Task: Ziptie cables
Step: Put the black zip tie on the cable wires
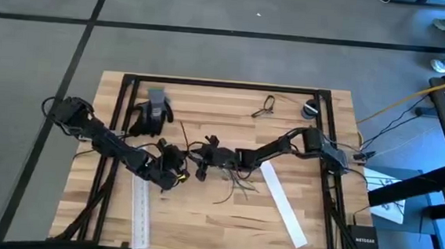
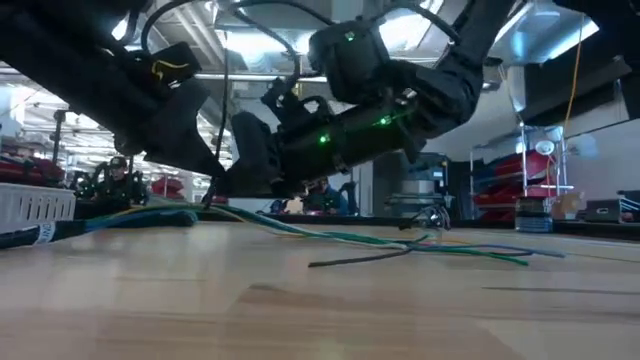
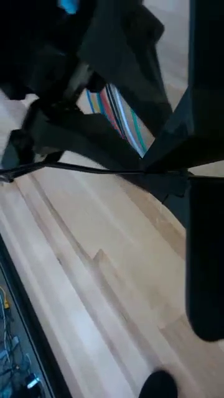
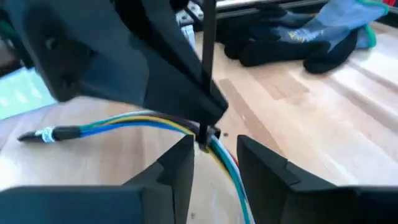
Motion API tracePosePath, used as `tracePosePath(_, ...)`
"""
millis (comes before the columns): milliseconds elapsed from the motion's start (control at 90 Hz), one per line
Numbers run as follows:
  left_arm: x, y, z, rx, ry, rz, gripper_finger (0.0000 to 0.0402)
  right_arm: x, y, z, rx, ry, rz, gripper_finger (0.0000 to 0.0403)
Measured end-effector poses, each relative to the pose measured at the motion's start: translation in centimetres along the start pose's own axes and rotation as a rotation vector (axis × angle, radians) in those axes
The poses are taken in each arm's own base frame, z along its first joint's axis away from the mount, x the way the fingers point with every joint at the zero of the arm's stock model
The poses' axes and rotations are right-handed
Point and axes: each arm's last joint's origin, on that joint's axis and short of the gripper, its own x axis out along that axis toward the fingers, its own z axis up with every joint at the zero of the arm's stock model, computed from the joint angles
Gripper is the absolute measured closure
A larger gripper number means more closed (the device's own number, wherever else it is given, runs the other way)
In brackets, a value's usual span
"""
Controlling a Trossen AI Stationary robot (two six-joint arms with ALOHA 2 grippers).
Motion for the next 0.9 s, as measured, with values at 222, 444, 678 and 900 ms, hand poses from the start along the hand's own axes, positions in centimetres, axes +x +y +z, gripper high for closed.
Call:
tracePosePath(222,0.0,0.0,0.0,0.004,-0.004,0.0,0.0401,0.6,1.0,0.4,-0.019,-0.008,0.023,0.0296)
tracePosePath(444,0.0,0.0,0.0,0.003,-0.004,-0.001,0.0401,1.3,1.0,-0.1,-0.017,-0.002,-0.004,0.0316)
tracePosePath(678,-0.1,0.0,0.1,0.032,-0.002,-0.001,0.0401,1.2,1.1,-0.4,-0.048,0.021,-0.006,0.0394)
tracePosePath(900,-1.4,2.3,1.1,0.073,0.024,0.076,0.0401,1.4,1.6,-1.8,-0.061,0.048,0.013,0.0402)
